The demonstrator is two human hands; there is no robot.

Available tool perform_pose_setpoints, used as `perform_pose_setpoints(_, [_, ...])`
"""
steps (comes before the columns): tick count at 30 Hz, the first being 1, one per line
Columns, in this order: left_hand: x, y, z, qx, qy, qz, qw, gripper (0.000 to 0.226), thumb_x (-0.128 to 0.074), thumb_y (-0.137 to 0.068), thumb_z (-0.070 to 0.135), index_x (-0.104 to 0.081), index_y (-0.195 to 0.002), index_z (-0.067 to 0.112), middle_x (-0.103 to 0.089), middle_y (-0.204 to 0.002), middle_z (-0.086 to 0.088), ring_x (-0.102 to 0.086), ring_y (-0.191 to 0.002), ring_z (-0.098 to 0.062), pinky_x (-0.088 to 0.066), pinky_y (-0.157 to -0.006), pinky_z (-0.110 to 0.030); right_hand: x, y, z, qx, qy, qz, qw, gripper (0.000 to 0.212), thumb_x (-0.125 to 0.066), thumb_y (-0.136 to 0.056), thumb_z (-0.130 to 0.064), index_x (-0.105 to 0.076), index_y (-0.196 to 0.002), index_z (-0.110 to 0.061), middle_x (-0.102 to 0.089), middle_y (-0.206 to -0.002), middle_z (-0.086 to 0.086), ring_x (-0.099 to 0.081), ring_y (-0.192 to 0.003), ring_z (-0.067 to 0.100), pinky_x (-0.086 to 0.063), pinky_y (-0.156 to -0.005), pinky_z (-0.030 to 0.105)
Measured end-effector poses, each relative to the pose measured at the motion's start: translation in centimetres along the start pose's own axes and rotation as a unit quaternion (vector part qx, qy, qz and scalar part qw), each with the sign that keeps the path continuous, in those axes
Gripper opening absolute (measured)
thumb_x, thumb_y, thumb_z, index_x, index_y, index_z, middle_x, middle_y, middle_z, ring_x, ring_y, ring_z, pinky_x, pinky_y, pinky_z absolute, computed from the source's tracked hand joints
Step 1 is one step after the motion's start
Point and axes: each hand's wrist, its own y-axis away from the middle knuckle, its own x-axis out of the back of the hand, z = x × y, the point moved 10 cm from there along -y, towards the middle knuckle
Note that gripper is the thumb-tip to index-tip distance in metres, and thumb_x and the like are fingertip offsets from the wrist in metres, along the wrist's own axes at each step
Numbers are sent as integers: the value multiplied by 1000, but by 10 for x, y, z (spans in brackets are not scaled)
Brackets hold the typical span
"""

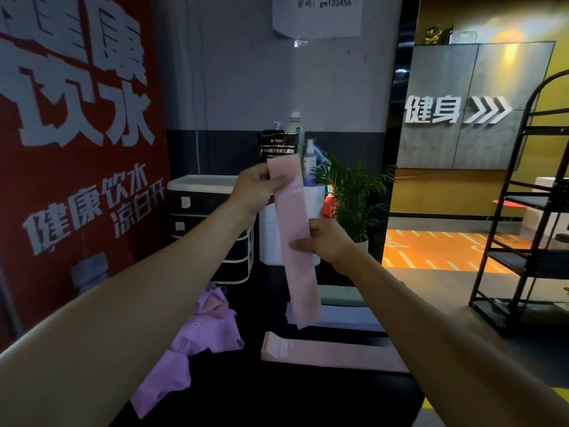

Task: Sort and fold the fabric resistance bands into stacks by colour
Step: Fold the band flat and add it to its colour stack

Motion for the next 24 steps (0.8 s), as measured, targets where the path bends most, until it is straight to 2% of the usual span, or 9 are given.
perform_pose_setpoints(3, [5,0,-10,23,45,25,998,22,-63,-87,7,-62,-109,10,-65,-91,2,-62,-80,-12,-53,-76,-25,18,9,25,-29,79,10,996,24,-73,-77,-4,-66,-99,6,-66,-94,16,-63,-87,28,-53,-82,41])
perform_pose_setpoints(6, [10,3,-26,50,85,49,994,22,-63,-87,7,-62,-108,10,-65,-94,0,-61,-83,-13,-52,-72,-24,37,21,47,-59,159,4,985,25,-69,-80,-5,-59,-90,15,-47,-80,10,-44,-75,20,-37,-65,29])
perform_pose_setpoints(9, [14,12,-49,82,98,64,990,13,-63,-87,7,-62,-98,13,-64,-93,0,-60,-86,-15,-51,-70,-21,54,36,68,-85,216,-7,973,28,-62,-87,-9,-49,-62,-5,-41,-69,2,-40,-68,19,-28,-58,26])
perform_pose_setpoints(11, [15,19,-66,99,92,68,988,10,-63,-86,7,-62,-89,17,-63,-89,1,-58,-88,-16,-49,-71,-21,68,45,78,-91,266,2,960,35,-55,-92,-15,-43,-60,-19,-42,-65,-2,-38,-61,13,-27,-53,24])
perform_pose_setpoints(13, [18,30,-85,118,100,83,985,11,-62,-87,6,-62,-96,13,-62,-89,0,-57,-86,-15,-48,-73,-22,78,55,86,-92,301,-5,949,32,-49,-95,-17,-45,-63,-21,-47,-68,-2,-40,-65,13,-28,-53,24])
perform_pose_setpoints(15, [24,41,-104,138,128,115,975,26,-59,-89,4,-59,-114,9,-62,-92,-1,-58,-82,-13,-49,-74,-23,86,68,95,-105,331,-21,938,26,-50,-94,-15,-53,-68,-16,-48,-69,-2,-42,-67,14,-30,-53,23])
perform_pose_setpoints(17, [30,53,-119,154,138,136,969,31,-58,-89,3,-55,-120,6,-61,-95,-3,-58,-79,-12,-52,-67,-19,96,82,106,-122,334,-24,934,12,-55,-91,-13,-64,-86,-7,-52,-77,2,-46,-72,17,-32,-55,21])
perform_pose_setpoints(19, [30,63,-133,165,122,132,970,28,-57,-90,3,-55,-118,8,-60,-90,-1,-57,-77,-10,-52,-58,-14,107,95,116,-143,312,-7,939,12,-57,-89,-8,-65,-94,-1,-53,-83,7,-46,-75,18,-32,-56,23])
perform_pose_setpoints(24, [29,92,-172,195,49,131,971,11,-55,-92,3,-56,-100,10,-59,-90,-4,-55,-76,-10,-51,-59,-14,129,123,156,-217,203,71,952,15,-54,-87,-1,-55,-72,-3,-42,-67,7,-38,-60,18,-32,-59,29])
